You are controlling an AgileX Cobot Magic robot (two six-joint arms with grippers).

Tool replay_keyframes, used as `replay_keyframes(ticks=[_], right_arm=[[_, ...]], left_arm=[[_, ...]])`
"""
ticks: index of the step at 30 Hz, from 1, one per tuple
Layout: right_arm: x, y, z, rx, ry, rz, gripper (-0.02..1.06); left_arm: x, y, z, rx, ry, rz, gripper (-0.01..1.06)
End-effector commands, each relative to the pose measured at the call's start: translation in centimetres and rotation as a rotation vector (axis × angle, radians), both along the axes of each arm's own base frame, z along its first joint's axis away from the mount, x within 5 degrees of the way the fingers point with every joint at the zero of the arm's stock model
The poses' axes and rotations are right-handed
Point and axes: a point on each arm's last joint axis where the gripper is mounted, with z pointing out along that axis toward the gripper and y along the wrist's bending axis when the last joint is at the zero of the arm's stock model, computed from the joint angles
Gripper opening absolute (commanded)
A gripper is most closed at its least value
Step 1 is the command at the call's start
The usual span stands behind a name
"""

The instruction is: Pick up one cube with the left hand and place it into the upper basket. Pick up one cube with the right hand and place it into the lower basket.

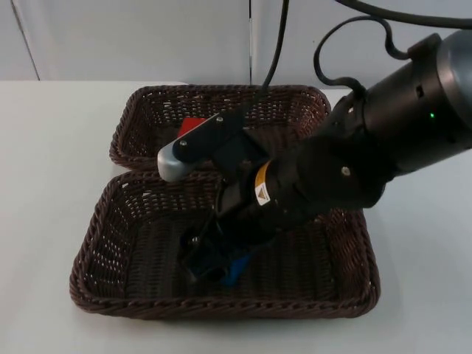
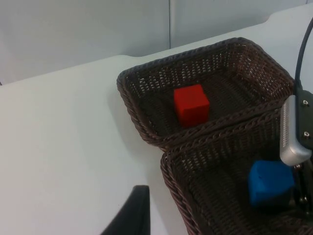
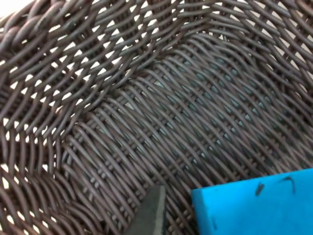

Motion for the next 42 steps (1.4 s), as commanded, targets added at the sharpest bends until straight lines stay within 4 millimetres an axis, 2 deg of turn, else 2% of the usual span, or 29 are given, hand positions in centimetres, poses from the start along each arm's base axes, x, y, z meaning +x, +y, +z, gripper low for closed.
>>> replay_keyframes(ticks=[1, 5, 9, 10, 13, 14, 15, 19, 20, 24, 25, 29, 42], right_arm=[[0.0, 0.3, 0.5, 0.009, -0.009, 0.006, 0.83], [-0.1, 0.1, 1.7, 0.007, -0.012, 0.003, 0.83], [-0.4, -0.4, 5.2, 0.028, -0.038, -0.004, 0.83], [-0.4, -0.4, 5.2, 0.028, -0.038, -0.004, 0.83], [-0.9, -1.0, 8.5, 0.061, -0.058, -0.021, 0.83], [-1.2, -1.4, 10.4, 0.081, -0.075, -0.025, 0.83], [-1.2, -1.4, 10.4, 0.081, -0.075, -0.025, 0.83], [-2.2, -2.8, 14.8, 0.119, -0.114, -0.033, 0.83], [-2.2, -2.8, 14.8, 0.119, -0.114, -0.033, 0.83], [-3.3, -4.2, 18.1, 0.154, -0.145, -0.042, 0.83], [-3.3, -4.2, 18.1, 0.154, -0.145, -0.042, 0.83], [-4.4, -5.6, 20.8, 0.178, -0.166, -0.051, 0.83], [-6.7, -8.3, 23.3, 0.191, -0.165, -0.063, 0.83]], left_arm=[[-0.1, 0.0, 0.0, -0.013, -0.001, -0.001, 1.05], [-0.1, 0.0, 0.0, -0.009, -0.002, -0.001, 1.05], [-0.1, 0.0, 0.0, -0.009, -0.002, -0.001, 1.05], [-0.1, 0.0, 0.0, -0.009, -0.002, -0.001, 1.05], [-0.1, 0.0, 0.0, -0.009, -0.002, -0.001, 1.05], [-0.1, 0.0, 0.0, -0.009, -0.002, -0.001, 1.05], [-0.1, 0.0, 0.0, -0.009, -0.002, -0.001, 1.05], [-0.1, 0.0, 0.0, -0.009, -0.002, -0.001, 1.05], [-0.1, 0.0, 0.0, -0.009, -0.002, -0.001, 1.05], [-0.1, 0.0, 0.0, -0.008, -0.003, 0.000, 1.05], [-0.1, 0.0, 0.0, -0.008, -0.003, 0.000, 1.05], [-0.1, 0.0, 0.0, -0.004, -0.005, -0.002, 1.05], [-0.4, 0.1, 0.0, -0.011, 0.002, -0.005, 1.05]])
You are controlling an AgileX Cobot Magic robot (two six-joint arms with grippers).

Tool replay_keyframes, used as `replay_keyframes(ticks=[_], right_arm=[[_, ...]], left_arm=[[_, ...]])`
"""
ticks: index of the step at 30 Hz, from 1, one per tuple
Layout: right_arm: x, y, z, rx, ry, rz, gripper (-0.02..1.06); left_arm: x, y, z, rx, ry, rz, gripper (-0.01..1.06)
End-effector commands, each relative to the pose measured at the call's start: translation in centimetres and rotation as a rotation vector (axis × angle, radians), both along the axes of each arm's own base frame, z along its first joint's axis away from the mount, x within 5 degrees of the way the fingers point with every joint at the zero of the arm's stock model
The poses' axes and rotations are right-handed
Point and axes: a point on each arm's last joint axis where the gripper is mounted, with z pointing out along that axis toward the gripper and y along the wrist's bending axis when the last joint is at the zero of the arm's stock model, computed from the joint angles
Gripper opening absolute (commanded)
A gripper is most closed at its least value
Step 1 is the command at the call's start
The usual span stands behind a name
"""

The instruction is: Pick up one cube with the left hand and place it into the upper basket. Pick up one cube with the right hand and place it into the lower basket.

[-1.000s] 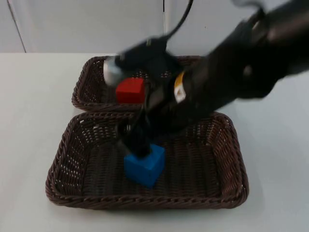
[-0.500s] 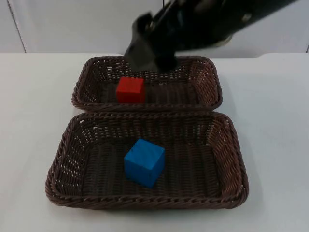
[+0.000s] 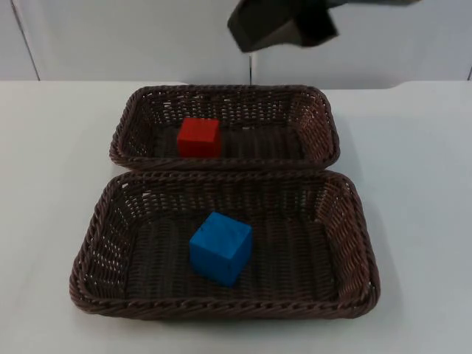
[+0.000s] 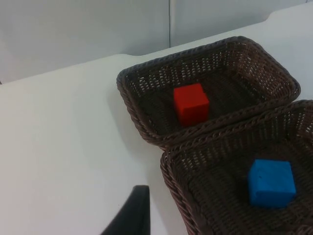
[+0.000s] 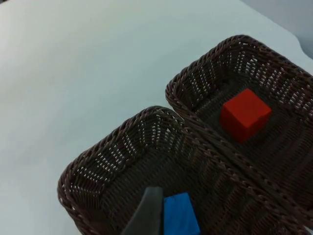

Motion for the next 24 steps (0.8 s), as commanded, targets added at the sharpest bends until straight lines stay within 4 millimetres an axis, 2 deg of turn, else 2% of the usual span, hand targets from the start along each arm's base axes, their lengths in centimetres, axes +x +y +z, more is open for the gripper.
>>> replay_keyframes(ticks=[1, 5, 12, 24], right_arm=[[-0.8, -0.7, 0.3, 0.006, -0.002, 0.006, 0.83], [-1.8, -1.8, -0.1, 0.009, -0.004, 0.008, 0.83], [-3.8, -4.1, -0.6, 0.043, -0.032, 0.015, 0.83], [-7.5, -8.5, 0.9, 0.166, -0.140, 0.024, 0.83]], left_arm=[[-0.5, 0.1, 0.0, -0.013, -0.004, -0.005, 1.05], [-1.4, 0.4, 0.4, -0.027, -0.045, -0.005, 1.05], [-4.4, 1.6, 0.2, 0.006, -0.053, -0.018, 1.05], [-8.1, 2.8, -0.3, -0.033, -0.085, -0.037, 1.05]])
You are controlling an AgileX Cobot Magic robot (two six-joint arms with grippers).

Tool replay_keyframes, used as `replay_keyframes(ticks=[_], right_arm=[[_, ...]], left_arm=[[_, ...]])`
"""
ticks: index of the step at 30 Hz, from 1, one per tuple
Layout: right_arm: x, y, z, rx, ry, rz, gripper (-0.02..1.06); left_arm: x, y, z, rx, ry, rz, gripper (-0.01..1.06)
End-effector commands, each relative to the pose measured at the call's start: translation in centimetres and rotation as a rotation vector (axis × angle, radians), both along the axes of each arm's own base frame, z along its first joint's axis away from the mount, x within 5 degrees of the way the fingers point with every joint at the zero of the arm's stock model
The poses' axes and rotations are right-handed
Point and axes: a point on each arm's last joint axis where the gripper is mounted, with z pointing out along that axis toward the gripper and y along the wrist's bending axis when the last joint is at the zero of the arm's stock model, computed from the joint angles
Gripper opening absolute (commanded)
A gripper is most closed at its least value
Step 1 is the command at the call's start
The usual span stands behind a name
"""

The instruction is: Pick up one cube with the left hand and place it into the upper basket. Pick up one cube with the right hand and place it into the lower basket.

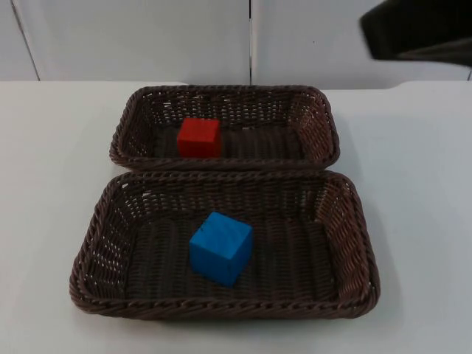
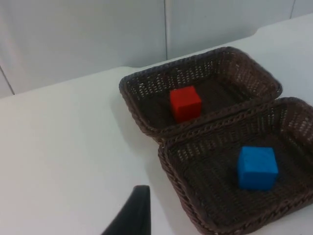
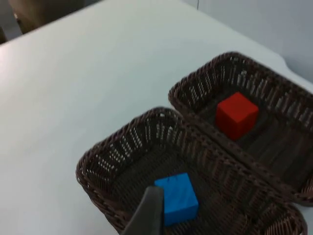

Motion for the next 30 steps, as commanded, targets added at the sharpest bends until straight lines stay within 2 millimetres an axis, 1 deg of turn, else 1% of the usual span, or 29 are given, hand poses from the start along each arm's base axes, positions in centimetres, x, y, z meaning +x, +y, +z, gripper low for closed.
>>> replay_keyframes(ticks=[1, 2, 4, 6, 11, 12, 16, 17, 20, 22, 23, 26, 28, 30], right_arm=[[-1.1, -1.1, 0.5, 0.035, -0.040, 0.010, 0.83], [-1.1, -1.1, 0.5, 0.035, -0.040, 0.010, 0.83], [-2.1, -2.3, 0.8, 0.064, -0.067, 0.010, 0.83], [-2.3, -2.5, 0.8, 0.069, -0.071, 0.010, 0.83], [-4.2, -4.8, 1.2, 0.112, -0.108, 0.006, 0.83], [-4.2, -4.8, 1.2, 0.112, -0.108, 0.006, 0.83], [-5.5, -6.5, 1.9, 0.139, -0.128, 0.000, 0.83], [-5.5, -6.5, 1.9, 0.139, -0.128, 0.000, 0.83], [-6.4, -7.6, 2.1, 0.146, -0.134, -0.006, 0.83], [-7.0, -8.4, 2.1, 0.146, -0.132, -0.011, 0.83], [-7.0, -8.4, 2.1, 0.146, -0.132, -0.011, 0.83], [-8.0, -9.7, 2.1, 0.136, -0.122, -0.021, 0.83], [-8.1, -9.8, 2.0, 0.130, -0.117, -0.022, 0.83], [-8.7, -10.6, 1.8, 0.114, -0.101, -0.030, 0.83]], left_arm=[[-0.8, 0.2, -0.3, -0.009, 0.004, -0.016, 1.05], [-0.8, 0.2, -0.3, -0.009, 0.004, -0.016, 1.05], [-1.5, 0.4, -0.5, -0.008, -0.001, -0.016, 1.05], [-1.8, 0.6, -0.7, -0.008, -0.002, -0.017, 1.05], [-3.4, 1.1, -1.4, -0.021, -0.039, -0.020, 1.05], [-3.4, 1.1, -1.4, -0.021, -0.039, -0.020, 1.05], [-2.9, 0.9, -3.0, 0.003, 0.022, -0.020, 1.05], [-2.9, 0.9, -3.0, 0.003, 0.022, -0.020, 1.05], [-2.3, 0.7, -4.6, 0.025, 0.079, -0.020, 1.05], [-2.3, 0.7, -4.7, 0.022, 0.085, -0.023, 1.05], [-2.3, 0.7, -4.7, 0.022, 0.085, -0.023, 1.05], [-2.3, 0.7, -4.7, 0.020, 0.085, -0.022, 1.05], [-2.3, 0.7, -4.7, 0.020, 0.085, -0.022, 1.05], [-2.3, 0.7, -4.7, 0.020, 0.085, -0.022, 1.05]])
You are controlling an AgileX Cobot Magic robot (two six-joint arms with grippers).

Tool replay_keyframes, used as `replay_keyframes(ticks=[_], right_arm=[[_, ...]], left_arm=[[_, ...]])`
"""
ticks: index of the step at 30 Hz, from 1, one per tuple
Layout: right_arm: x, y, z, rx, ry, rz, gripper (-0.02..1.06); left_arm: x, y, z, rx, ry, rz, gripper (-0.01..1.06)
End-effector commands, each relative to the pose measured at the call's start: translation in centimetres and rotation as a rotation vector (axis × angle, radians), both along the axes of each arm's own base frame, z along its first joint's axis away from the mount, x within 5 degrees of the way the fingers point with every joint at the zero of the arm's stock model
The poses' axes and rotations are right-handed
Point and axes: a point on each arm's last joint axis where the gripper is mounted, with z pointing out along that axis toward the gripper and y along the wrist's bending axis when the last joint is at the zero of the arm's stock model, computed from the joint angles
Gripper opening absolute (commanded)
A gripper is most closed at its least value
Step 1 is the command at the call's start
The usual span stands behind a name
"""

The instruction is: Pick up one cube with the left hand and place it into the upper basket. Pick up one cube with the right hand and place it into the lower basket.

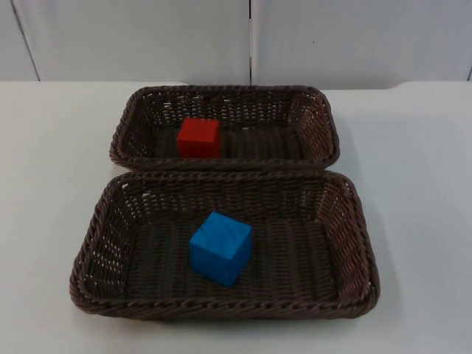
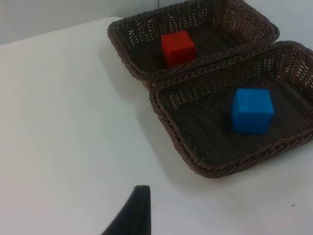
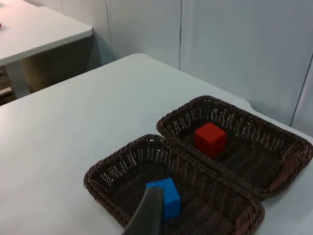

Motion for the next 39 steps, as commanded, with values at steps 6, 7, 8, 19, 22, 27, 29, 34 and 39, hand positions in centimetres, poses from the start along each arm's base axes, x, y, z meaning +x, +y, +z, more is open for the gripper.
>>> replay_keyframes(ticks=[6, 7, 8, 19, 22, 27, 29, 34, 39], right_arm=[[-1.3, -1.7, -0.6, -0.039, 0.032, -0.009, 0.83], [-1.3, -1.7, -0.6, -0.039, 0.032, -0.009, 0.83], [-1.6, -2.0, -0.7, -0.045, 0.039, -0.012, 0.83], [-3.8, -5.2, -3.3, -0.059, 0.028, -0.042, 0.83], [-4.6, -5.8, -4.4, -0.017, 0.023, -0.027, 0.83], [-5.9, -6.9, -5.8, 0.018, 0.039, -0.009, 0.83], [-6.0, -7.1, -6.5, -0.033, 0.089, -0.014, 0.83], [-6.0, -6.8, -7.8, -0.105, 0.140, 0.004, 0.83], [-5.9, -6.9, -7.8, -0.108, 0.136, 0.002, 0.83]], left_arm=[[0.0, -0.1, -0.1, -0.010, 0.001, -0.012, 1.05], [0.0, -0.1, -0.1, -0.010, 0.001, -0.012, 1.05], [0.0, -0.1, -0.1, -0.010, 0.001, -0.012, 1.05], [0.0, 0.0, -0.1, -0.012, 0.003, 0.006, 1.05], [0.0, 0.0, -0.1, -0.012, 0.003, 0.006, 1.05], [0.0, 0.0, -0.1, -0.012, 0.003, 0.006, 1.05], [0.0, 0.0, -0.1, -0.012, 0.003, 0.006, 1.05], [0.0, 0.1, -0.1, -0.006, 0.001, 0.008, 1.05], [0.0, 0.1, -0.1, -0.006, 0.001, 0.008, 1.05]])
